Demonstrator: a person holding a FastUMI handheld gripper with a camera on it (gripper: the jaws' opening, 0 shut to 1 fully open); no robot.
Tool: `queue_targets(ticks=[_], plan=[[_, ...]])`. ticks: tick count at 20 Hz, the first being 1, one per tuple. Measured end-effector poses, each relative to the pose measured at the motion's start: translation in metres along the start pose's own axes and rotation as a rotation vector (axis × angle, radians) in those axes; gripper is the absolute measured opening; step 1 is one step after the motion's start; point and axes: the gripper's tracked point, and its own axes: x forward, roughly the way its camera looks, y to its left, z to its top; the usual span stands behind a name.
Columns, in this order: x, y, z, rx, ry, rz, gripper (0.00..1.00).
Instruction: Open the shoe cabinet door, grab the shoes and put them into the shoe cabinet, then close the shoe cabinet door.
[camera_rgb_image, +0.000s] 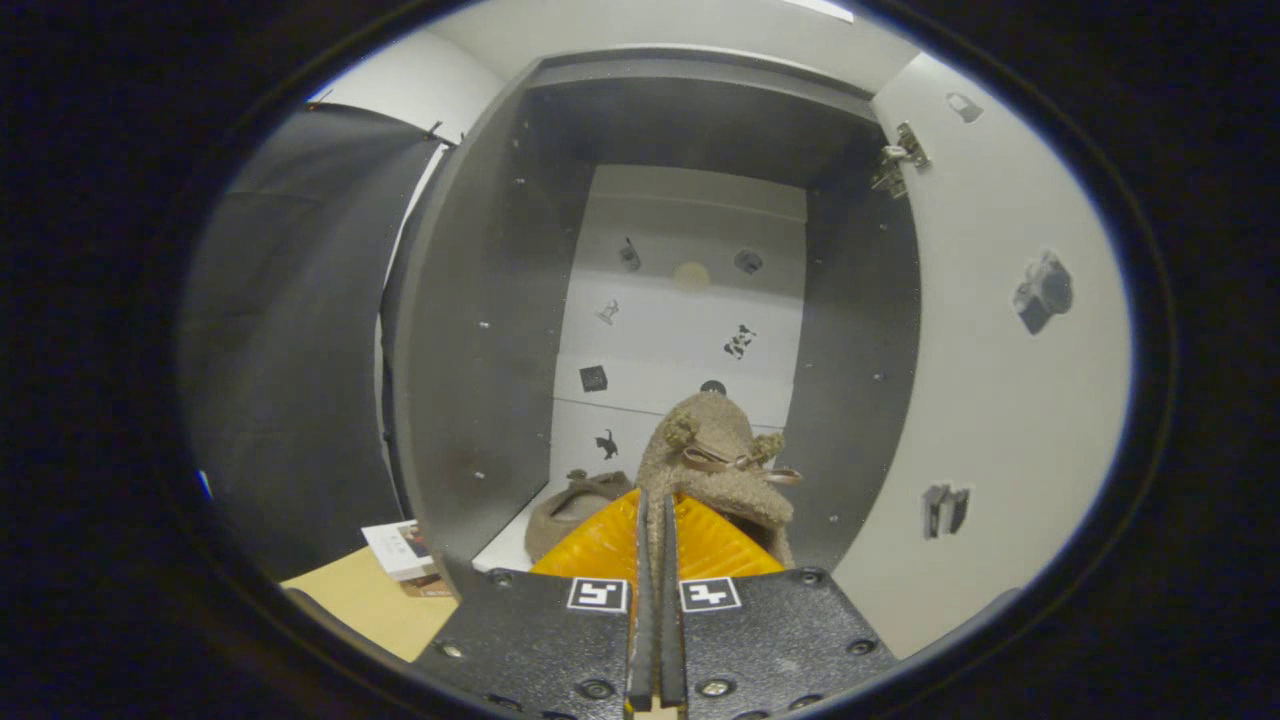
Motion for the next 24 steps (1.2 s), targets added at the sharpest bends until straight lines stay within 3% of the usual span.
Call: queue_targets(ticks=[6,12,19,24], plan=[[0.094,-0.028,-0.033,-0.009,0.120,-0.069,0.06],[0.152,-0.033,-0.069,-0.034,0.171,-0.072,0.07],[0.172,-0.022,-0.086,-0.009,0.196,-0.041,0.08],[0.165,-0.017,-0.083,0.008,0.205,-0.027,0.20]])
